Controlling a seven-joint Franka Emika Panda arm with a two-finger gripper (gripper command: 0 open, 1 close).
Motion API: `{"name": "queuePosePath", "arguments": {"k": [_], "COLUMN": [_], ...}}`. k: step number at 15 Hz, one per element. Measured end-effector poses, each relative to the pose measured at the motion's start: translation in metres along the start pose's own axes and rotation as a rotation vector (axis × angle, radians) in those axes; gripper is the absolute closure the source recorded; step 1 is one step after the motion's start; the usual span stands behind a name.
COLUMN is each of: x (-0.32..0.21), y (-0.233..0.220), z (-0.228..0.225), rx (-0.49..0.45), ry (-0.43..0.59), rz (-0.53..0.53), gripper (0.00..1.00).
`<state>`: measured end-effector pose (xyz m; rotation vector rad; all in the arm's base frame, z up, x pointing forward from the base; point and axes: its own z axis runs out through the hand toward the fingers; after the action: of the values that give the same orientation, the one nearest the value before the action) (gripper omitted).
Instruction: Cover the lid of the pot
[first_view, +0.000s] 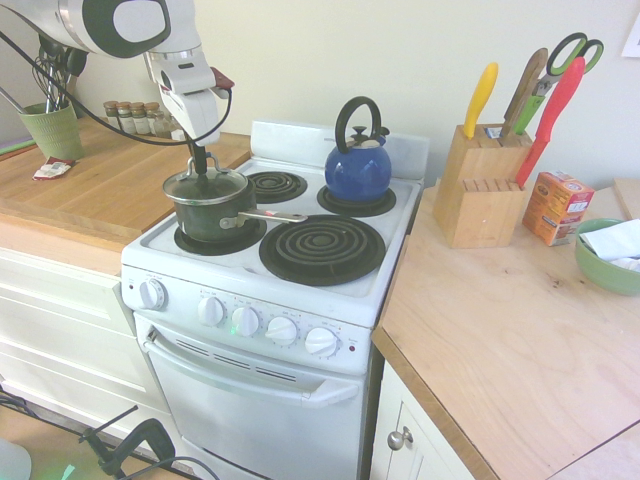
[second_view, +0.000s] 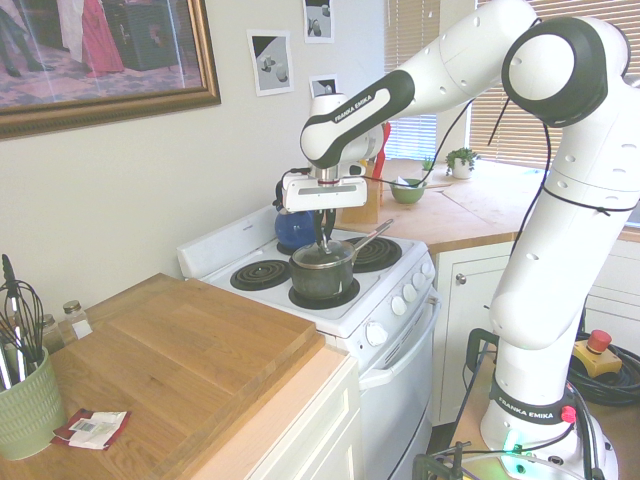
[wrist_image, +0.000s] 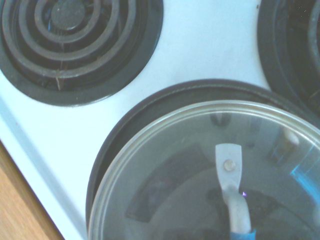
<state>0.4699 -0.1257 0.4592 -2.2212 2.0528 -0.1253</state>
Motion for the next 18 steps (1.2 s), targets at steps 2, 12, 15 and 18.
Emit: {"name": "queuePosePath", "arguments": {"k": [2,12,15,18], "x": [0.001,0.003,0.005,0.004], "y": [-0.002,-0.007,-0.007,-0.011], "z": [0.001,0.010,0.004,-0.001], "rx": [0.010,0.022,0.035,0.046], "ry": [0.004,0.011,0.015,0.019], "rz": [-0.004,-0.008,-0.005,-0.010], "gripper": [1.00,1.00,1.00,1.00]}}
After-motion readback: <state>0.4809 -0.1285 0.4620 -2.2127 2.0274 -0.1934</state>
